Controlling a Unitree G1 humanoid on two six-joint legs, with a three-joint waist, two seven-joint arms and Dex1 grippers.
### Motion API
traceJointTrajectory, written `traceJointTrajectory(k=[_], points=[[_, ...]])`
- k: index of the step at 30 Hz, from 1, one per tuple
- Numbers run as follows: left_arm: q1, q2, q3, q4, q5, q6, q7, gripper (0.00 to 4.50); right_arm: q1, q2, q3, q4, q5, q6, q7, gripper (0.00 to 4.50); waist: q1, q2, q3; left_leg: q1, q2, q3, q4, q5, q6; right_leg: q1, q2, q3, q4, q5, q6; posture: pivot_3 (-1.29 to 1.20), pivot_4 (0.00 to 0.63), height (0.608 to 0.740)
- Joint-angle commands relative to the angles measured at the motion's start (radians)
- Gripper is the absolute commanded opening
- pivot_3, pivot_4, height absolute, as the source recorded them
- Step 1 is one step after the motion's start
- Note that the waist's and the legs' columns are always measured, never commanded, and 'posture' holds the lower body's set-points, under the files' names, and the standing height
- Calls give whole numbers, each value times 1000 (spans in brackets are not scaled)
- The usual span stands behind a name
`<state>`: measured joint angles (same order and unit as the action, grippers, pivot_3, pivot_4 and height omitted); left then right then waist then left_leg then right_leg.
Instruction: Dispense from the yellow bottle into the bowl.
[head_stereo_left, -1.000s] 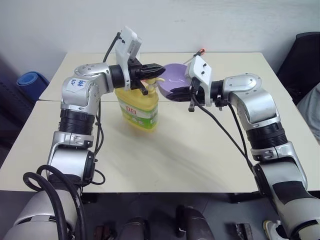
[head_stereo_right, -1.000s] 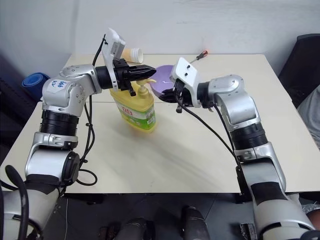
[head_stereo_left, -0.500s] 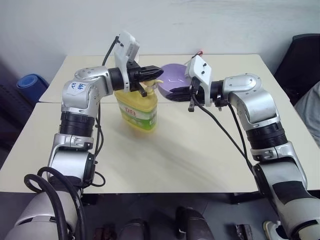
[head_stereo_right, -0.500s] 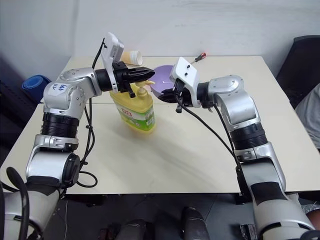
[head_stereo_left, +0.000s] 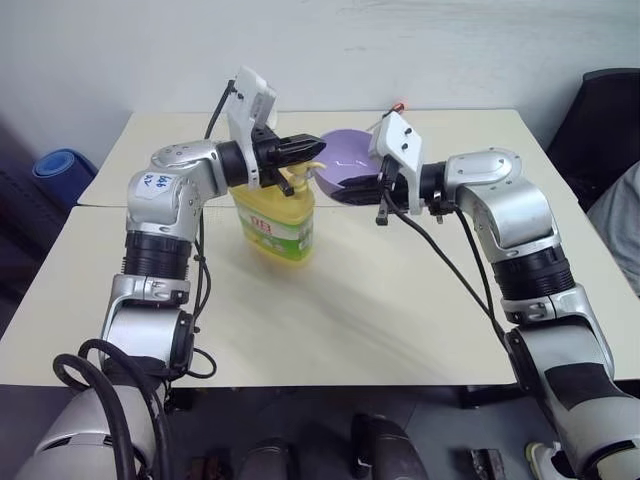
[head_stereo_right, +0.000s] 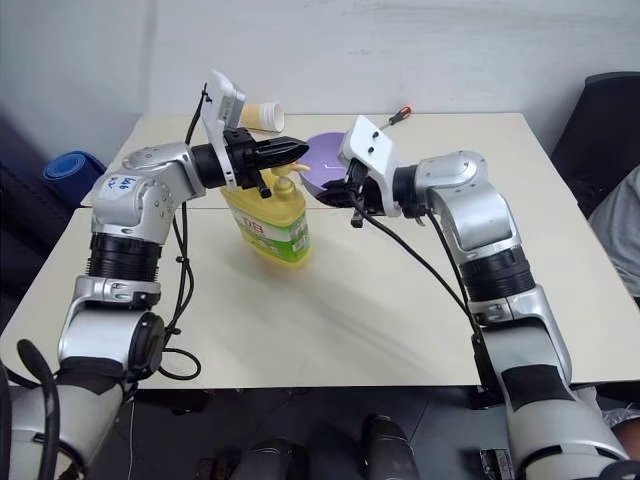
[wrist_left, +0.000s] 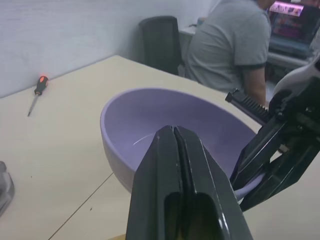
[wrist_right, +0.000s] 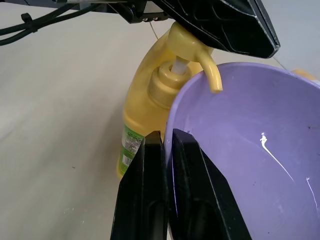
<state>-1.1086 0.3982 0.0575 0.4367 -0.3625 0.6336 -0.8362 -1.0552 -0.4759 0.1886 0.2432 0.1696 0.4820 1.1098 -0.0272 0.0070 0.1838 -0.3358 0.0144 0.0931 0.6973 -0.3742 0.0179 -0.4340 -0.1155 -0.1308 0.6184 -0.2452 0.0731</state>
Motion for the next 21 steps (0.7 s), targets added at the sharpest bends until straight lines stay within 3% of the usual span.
traceJointTrajectory(k=[1,7,12,18,21], points=[[1,4,39,22,-37,7,-13,32,-6,5,-34,-16,16,-17,-26,0,0,0,0,0,0,0,0,0,0,0,0,0,0,0,0,0,150,740],[-36,52,186,-59,-189,-18,-90,32,54,-63,-77,-22,36,-52,-5,0,0,-3,2,-17,0,-1,3,0,0,-16,0,-2,1,0,0,0,150,740],[80,204,245,-158,-244,-63,-246,32,192,-192,-122,-46,42,-89,36,0,0,-4,3,-21,-1,0,1,0,1,-20,0,-5,-1,0,0,0,150,740],[480,383,277,-249,-189,-174,-376,32,463,-313,-196,-16,44,-269,96,0,-1,-4,3,-16,0,0,1,0,1,-15,1,-5,-1,0,0,0,150,740],[690,392,297,-290,-166,-226,-361,32,545,-308,-219,50,43,-377,95,0,-1,-5,3,-16,0,1,1,0,1,-14,1,-4,-2,0,0,0,150,740]])
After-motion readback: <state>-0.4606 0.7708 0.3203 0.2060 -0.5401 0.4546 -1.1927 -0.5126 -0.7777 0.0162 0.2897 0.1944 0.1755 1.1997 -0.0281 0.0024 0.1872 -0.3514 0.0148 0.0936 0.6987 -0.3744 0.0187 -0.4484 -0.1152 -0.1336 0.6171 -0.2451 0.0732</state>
